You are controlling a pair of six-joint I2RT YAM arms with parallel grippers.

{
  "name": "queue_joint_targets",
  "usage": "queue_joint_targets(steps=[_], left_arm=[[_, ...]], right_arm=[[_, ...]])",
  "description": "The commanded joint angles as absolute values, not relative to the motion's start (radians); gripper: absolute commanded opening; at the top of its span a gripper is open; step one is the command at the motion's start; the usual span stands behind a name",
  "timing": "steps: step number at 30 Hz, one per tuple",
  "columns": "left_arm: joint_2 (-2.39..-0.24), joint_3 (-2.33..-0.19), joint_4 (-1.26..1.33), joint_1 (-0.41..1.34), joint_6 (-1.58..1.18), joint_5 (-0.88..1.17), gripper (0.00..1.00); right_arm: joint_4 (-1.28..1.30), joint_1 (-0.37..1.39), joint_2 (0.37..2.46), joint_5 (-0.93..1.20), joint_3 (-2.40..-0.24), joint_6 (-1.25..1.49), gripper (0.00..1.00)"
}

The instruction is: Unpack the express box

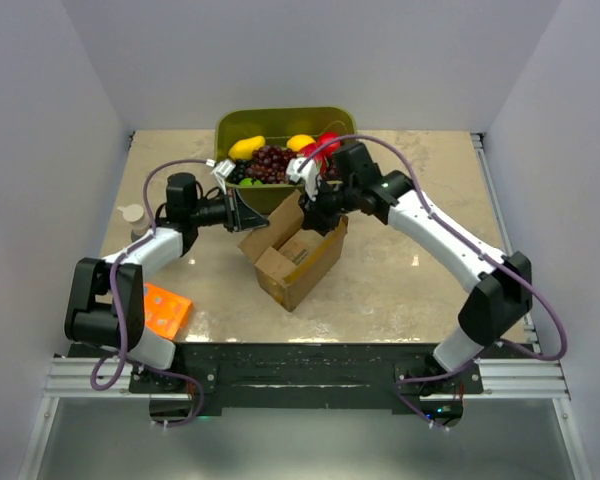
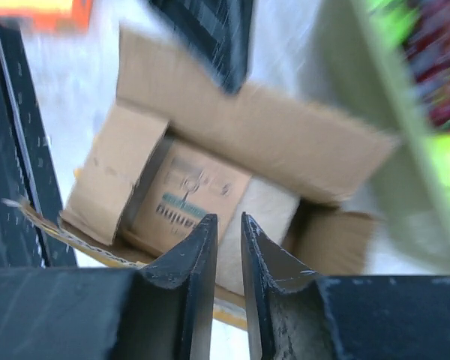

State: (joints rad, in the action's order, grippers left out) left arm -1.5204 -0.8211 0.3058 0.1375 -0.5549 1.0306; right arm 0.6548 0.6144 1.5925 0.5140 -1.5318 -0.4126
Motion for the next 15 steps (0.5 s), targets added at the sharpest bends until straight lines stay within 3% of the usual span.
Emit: queue_joint_targets(steps=[1,4,8,15], left_arm=[[-1.532,-0.857,0.307,0.133,-0.522,1.043,0.00],[-1.532,-0.856,0.308,0.133,-0.519,1.045,0.00],[-1.529,-0.857,0.307,0.133,-0.511,1.049,0.00],[-1.520,-0.880,0.258,0.137,-0.446,1.046,0.00]], right_arm=[[0.707,0.643,1.667,0.456,-1.514,-0.468,0.23],[0.724,0.650,1.741,0.362,-1.558,-0.494,0.17],[0.742,0.649,1.813,0.282,-1.609,-0.518,0.17],[0.810,0.644,1.836,0.223,-1.614,-0.526,0.30]])
